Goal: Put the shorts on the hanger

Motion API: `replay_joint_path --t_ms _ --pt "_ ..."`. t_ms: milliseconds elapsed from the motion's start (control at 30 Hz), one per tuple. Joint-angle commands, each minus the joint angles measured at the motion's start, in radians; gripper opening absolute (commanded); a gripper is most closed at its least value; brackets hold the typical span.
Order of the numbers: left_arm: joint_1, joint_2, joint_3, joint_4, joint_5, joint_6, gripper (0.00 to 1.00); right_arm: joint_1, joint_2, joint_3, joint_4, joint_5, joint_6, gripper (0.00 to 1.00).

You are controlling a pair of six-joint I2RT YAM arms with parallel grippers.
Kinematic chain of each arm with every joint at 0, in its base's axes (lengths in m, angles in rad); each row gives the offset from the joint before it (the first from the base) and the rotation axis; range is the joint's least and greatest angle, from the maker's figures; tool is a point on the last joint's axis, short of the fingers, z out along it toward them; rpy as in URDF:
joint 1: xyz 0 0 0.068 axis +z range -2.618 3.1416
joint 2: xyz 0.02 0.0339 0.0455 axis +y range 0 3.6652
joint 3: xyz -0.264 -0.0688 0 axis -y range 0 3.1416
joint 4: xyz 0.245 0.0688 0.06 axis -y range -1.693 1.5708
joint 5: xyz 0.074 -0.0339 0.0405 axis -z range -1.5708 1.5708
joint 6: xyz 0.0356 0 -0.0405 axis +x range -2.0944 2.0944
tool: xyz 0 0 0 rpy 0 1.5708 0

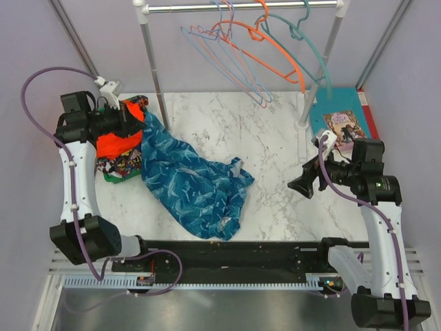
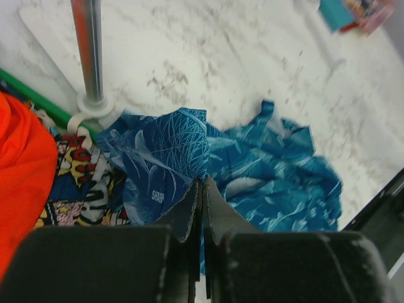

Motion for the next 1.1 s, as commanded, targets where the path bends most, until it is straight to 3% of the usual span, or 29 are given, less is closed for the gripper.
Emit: replay_joint_path --t_ms 0,67,100,167,233,267,367,533,633,767,933,1033,1067 --pt "-0.017 0.044 -0.020 -0.260 -0.082 0.431 0.09 -0.005 0.058 -0.001 -0.007 -0.030 -0.040 0.96" --pt "-0.037 0.057 -0.014 -0.324 -0.093 0.525 0.24 -0.005 0.084 0.007 -0.010 -0.044 -0.040 0.93" --pt "-0.054 0.051 -0.009 -0.349 -0.094 0.571 0.40 -0.004 0.111 0.010 -0.015 -0.057 -0.042 0.93" --pt "-0.126 0.002 -0.015 -0.436 -0.093 0.735 0.62 -0.002 0.136 0.019 -0.039 -0.070 -0.069 0.91" --pt "-0.260 -0.046 -0.055 -0.453 -0.146 0.818 0.69 0.007 0.171 0.025 -0.076 -0.070 -0.111 0.90" --pt "-0.328 -0.095 -0.072 -0.452 -0.169 0.829 0.80 0.019 0.191 0.033 -0.088 -0.062 -0.123 0.89" --pt "-0.557 -0.135 -0.145 -0.374 -0.246 0.799 0.87 0.033 0.208 0.041 -0.116 -0.019 -0.158 0.88" --pt "-0.851 -0.025 -0.188 -0.265 -0.401 0.723 0.88 0.044 0.199 0.051 -0.140 0.031 -0.186 0.90" --pt "-0.940 0.083 -0.199 -0.223 -0.455 0.712 0.86 0.045 0.184 0.060 -0.163 0.059 -0.198 0.91" --pt "-0.976 0.159 -0.239 -0.117 -0.509 0.708 0.87 0.045 0.165 0.059 -0.190 0.059 -0.208 0.91" --pt "-1.023 0.245 -0.259 -0.103 -0.542 0.709 0.84 0.045 0.150 0.059 -0.213 0.059 -0.218 0.91" --pt "-1.069 0.255 -0.314 -0.108 -0.541 0.717 0.77 0.045 0.136 0.070 -0.226 0.056 -0.224 0.91" --pt "-1.080 0.247 -0.326 -0.108 -0.539 0.714 0.66 0.045 0.129 0.071 -0.228 0.053 -0.228 0.91"
